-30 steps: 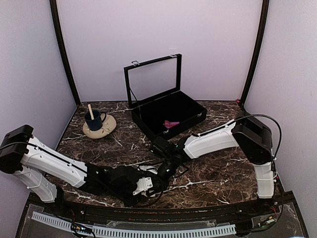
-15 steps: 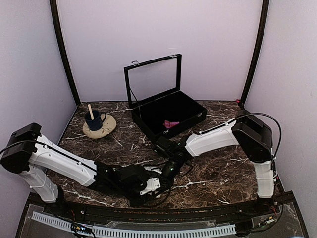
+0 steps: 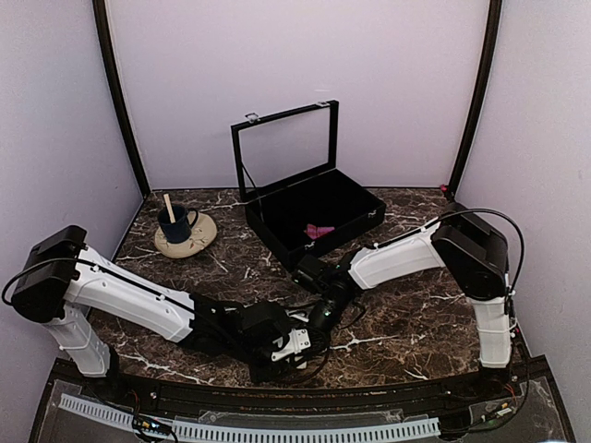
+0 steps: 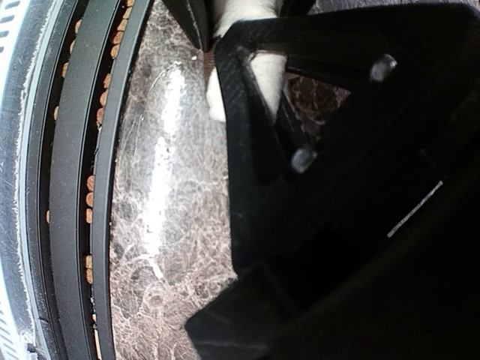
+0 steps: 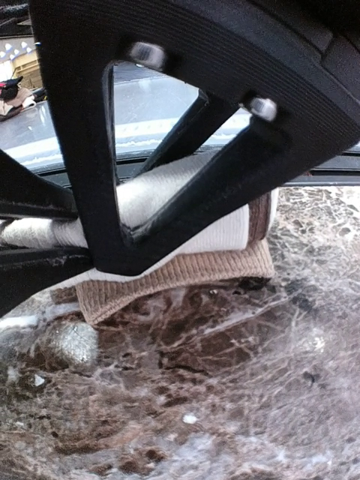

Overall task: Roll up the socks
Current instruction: Pick up the sock from the center of the board.

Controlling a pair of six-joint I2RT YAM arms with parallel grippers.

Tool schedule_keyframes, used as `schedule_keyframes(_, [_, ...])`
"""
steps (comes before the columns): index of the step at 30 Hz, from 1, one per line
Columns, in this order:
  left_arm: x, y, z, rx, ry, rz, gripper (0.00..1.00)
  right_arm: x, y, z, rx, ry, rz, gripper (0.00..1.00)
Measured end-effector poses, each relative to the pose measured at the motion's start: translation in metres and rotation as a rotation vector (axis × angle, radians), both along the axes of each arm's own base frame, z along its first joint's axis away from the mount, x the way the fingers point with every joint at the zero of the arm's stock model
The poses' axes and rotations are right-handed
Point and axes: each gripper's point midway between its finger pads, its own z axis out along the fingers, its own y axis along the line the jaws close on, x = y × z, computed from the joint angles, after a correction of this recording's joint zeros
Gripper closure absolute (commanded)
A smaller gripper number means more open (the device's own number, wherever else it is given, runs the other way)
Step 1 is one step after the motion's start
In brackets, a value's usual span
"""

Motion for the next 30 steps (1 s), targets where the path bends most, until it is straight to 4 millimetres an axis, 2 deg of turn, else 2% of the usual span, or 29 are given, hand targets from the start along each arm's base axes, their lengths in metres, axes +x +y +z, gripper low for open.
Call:
schedule_keyframes(6, [-0.002,-0.004,0.000,0.011,0.015,-0.009,0.76,0.000,-0.004,0.000,0.000,0.014,-0.001,1.00])
schedule_keyframes(12, [-0.004,-0.007,-0.002,0.030,0.032,-0.030,0.96,-0.002,-0.009,0.000,-0.007,0.029,-0.001,1.00])
schedule_keyframes(14, [-0.005,-0.008,-0.003,0.037,0.043,-0.036,1.00,-0.002,-0.011,0.000,-0.008,0.034,0.000,1.00])
schedule_keyframes(21, [-0.009,-0.014,-0.005,0.036,0.075,-0.058,1.00,-0.005,-0.019,0.000,-0.025,0.054,-0.002,1.00])
schedule_keyframes(26, [-0.010,-0.017,-0.005,0.026,0.092,-0.068,1.00,-0.006,-0.023,0.000,-0.038,0.066,-0.006,0.84])
schedule_keyframes(30, [-0.010,-0.019,-0.004,0.018,0.094,-0.065,1.00,-0.004,-0.025,0.000,-0.055,0.056,-0.025,0.76])
